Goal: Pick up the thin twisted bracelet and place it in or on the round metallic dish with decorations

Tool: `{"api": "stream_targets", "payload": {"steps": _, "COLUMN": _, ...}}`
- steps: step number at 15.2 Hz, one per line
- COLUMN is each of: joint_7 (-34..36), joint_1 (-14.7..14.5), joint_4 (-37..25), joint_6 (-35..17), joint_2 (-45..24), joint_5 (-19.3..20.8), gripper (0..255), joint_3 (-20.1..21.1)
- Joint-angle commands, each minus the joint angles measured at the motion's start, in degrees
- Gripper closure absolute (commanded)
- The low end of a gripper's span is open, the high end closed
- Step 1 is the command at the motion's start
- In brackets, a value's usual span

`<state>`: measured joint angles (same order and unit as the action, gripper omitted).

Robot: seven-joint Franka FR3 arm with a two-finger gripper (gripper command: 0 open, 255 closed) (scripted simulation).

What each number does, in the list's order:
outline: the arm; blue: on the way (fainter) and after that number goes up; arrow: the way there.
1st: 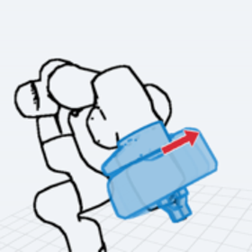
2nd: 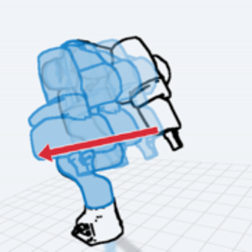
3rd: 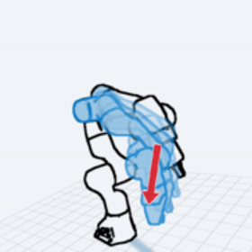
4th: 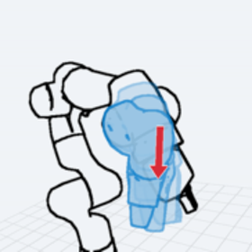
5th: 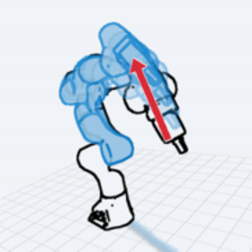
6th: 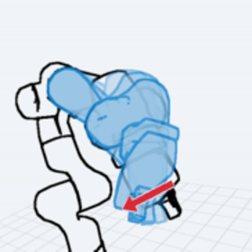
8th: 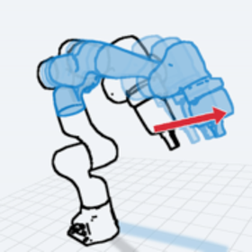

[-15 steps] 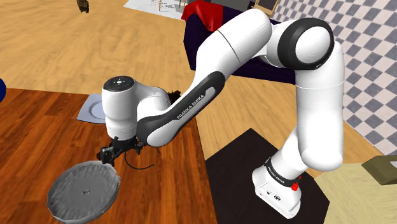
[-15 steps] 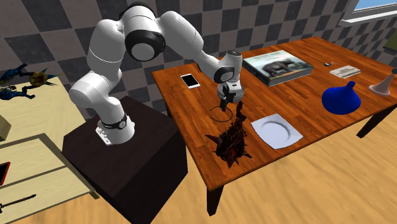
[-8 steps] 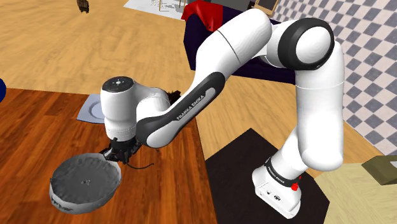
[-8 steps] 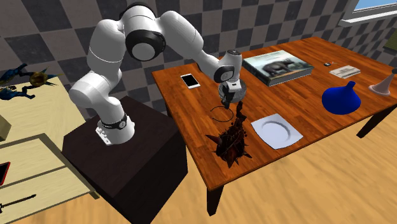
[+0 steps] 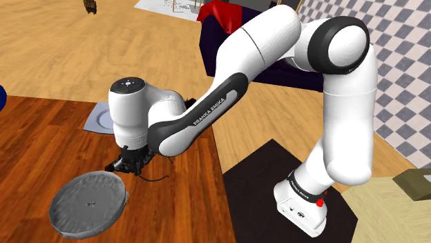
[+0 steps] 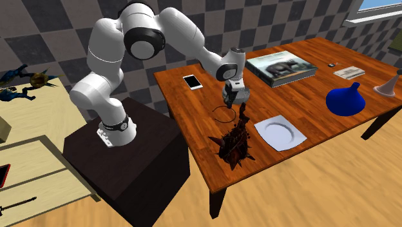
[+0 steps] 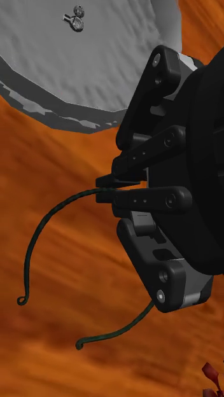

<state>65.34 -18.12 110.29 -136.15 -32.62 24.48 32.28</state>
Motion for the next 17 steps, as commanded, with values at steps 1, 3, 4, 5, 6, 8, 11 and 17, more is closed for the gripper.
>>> {"api": "stream_targets", "payload": {"steps": 1, "joint_7": -0.4, "joint_1": 0.4, "joint_4": 0.2, "joint_6": 1.0, "joint_2": 1.2, "joint_5": -0.8, "gripper": 255, "joint_3": 0.7}}
{"api": "stream_targets", "payload": {"steps": 3, "joint_7": -0.9, "joint_1": 0.9, "joint_4": 0.1, "joint_6": 2.0, "joint_2": 2.3, "joint_5": -1.6, "gripper": 255, "joint_3": 1.3}}
{"api": "stream_targets", "payload": {"steps": 4, "joint_7": -1.1, "joint_1": 1.1, "joint_4": 0.1, "joint_6": 2.6, "joint_2": 2.8, "joint_5": -2.0, "gripper": 255, "joint_3": 1.6}}
{"api": "stream_targets", "payload": {"steps": 5, "joint_7": -1.4, "joint_1": 1.3, "joint_4": 0.0, "joint_6": 3.1, "joint_2": 3.3, "joint_5": -2.4, "gripper": 255, "joint_3": 1.9}}
{"api": "stream_targets", "payload": {"steps": 6, "joint_7": -1.6, "joint_1": 1.5, "joint_4": 0.0, "joint_6": 3.6, "joint_2": 3.9, "joint_5": -2.8, "gripper": 255, "joint_3": 2.2}}
{"api": "stream_targets", "payload": {"steps": 8, "joint_7": -2.1, "joint_1": 2.0, "joint_4": -0.2, "joint_6": 4.7, "joint_2": 4.9, "joint_5": -3.6, "gripper": 255, "joint_3": 2.8}}
{"api": "stream_targets", "payload": {"steps": 11, "joint_7": -2.9, "joint_1": 2.5, "joint_4": -0.6, "joint_6": 6.3, "joint_2": 6.4, "joint_5": -4.8, "gripper": 255, "joint_3": 3.6}}
{"api": "stream_targets", "payload": {"steps": 17, "joint_7": -4.3, "joint_1": 3.6, "joint_4": -1.6, "joint_6": 9.7, "joint_2": 9.2, "joint_5": -7.1, "gripper": 255, "joint_3": 5.0}}
